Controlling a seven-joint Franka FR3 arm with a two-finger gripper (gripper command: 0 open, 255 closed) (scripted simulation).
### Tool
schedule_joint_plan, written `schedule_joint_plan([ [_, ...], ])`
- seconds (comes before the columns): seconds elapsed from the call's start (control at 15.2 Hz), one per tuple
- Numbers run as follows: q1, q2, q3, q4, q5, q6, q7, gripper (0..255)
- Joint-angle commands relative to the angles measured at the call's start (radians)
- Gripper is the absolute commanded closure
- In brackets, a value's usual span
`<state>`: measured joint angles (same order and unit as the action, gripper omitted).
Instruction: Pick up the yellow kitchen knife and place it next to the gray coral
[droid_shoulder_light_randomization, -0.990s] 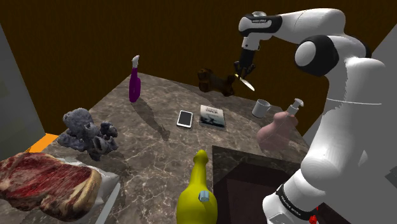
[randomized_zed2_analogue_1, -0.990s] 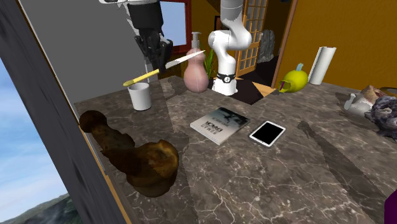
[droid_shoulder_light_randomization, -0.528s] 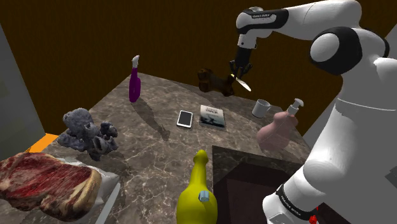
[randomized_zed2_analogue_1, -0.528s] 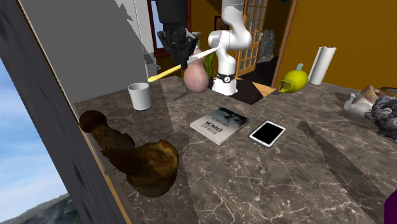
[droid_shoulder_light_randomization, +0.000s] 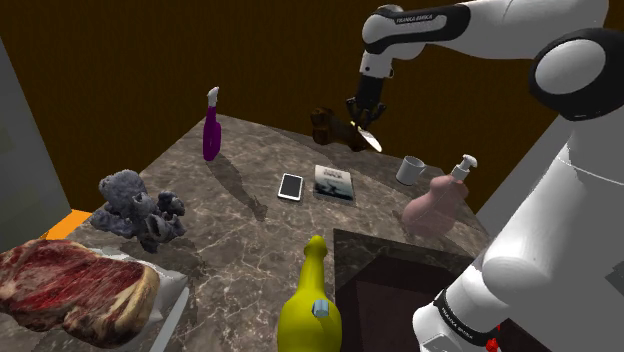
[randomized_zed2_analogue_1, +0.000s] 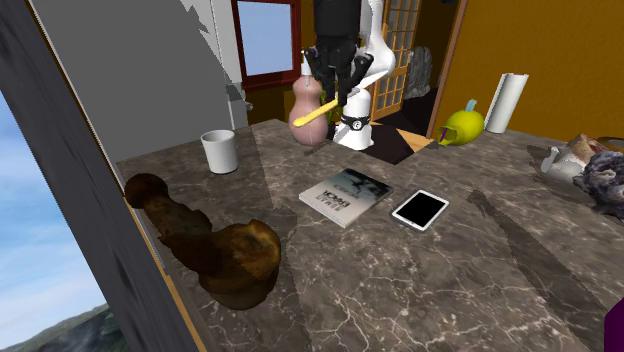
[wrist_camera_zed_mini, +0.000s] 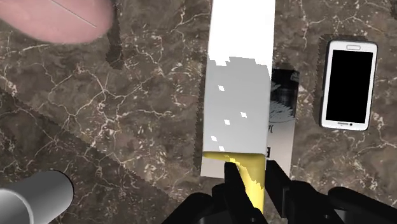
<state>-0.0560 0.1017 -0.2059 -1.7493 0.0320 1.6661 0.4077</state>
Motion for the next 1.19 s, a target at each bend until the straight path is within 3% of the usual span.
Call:
schedule_joint_plan([
  [0.0,0.027,-0.041,0.021,-0.053,-0.001,0.013,0.049,255],
  [0.53,0.122,-0.137,0.113,-0.169,0.018,0.042,0.232,255],
  [1.12,0.225,-0.170,0.227,-0.211,0.060,0.065,0.438,255],
])
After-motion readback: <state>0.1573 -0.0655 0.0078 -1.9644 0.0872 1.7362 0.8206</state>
